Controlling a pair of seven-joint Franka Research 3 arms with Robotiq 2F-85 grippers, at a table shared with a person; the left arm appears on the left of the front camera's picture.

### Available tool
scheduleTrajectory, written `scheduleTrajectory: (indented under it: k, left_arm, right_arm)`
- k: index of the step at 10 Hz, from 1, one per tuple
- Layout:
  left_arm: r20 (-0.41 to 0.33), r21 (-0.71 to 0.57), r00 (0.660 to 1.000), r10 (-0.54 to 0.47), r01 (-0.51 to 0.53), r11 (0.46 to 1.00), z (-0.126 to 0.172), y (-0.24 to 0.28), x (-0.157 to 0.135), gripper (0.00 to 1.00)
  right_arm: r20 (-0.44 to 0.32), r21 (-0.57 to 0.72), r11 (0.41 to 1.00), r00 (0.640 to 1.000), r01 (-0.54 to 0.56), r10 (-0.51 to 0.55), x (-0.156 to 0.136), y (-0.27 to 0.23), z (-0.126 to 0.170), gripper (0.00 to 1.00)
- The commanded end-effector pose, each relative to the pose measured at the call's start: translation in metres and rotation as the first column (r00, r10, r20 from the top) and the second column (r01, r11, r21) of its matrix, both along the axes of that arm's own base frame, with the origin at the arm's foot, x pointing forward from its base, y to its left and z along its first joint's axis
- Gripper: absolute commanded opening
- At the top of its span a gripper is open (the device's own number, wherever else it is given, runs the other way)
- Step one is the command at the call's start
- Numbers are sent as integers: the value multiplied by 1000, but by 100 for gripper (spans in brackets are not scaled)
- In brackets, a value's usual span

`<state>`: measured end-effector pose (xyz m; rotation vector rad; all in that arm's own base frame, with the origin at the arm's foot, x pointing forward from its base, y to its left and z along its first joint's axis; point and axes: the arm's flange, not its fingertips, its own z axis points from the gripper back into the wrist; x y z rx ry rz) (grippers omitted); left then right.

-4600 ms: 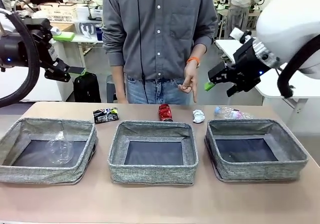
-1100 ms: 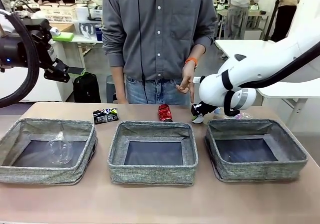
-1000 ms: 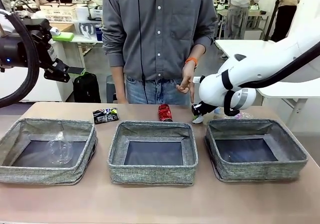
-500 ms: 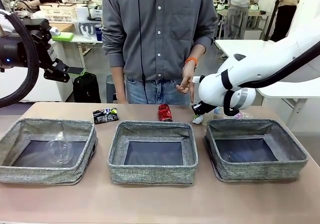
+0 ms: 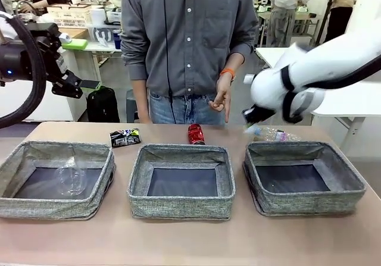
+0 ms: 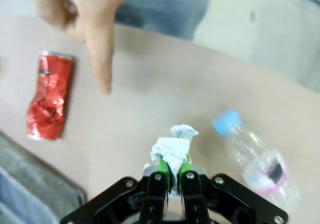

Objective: Sort the waste into the appropriate baskets.
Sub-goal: Pick up the waste item pointed out by the person.

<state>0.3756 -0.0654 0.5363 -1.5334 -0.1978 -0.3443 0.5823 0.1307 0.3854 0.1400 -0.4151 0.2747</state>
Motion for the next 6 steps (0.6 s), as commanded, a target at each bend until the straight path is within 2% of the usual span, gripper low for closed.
scheduleTrajectory:
  k: [1, 2, 3, 4, 6]
  left_arm:
    - [-11, -17, 1000, 5, -5, 1000, 4, -3, -2, 99]
    - [-11, -17, 1000, 5, -5, 1000, 4, -3, -2, 99]
    - [-11, -17, 1000, 5, -5, 1000, 4, -3, -2, 99]
    - [-11, -17, 1000, 5, -5, 1000, 4, -3, -2, 99]
    - [-11, -17, 1000, 5, -5, 1000, 4, -3, -2, 99]
  right_arm:
    - [-113, -80, 988, 983, 133, -141, -61, -3, 81, 0]
    - [-193, -86, 984, 966, 158, -172, -92, -2, 106, 0]
    - [-323, -112, 977, 923, 181, -208, -127, 12, 121, 0]
    - [-334, -73, 982, 924, 172, -187, -150, 45, 128, 0]
    - [-259, -25, 986, 951, 167, -168, -176, 110, 132, 0]
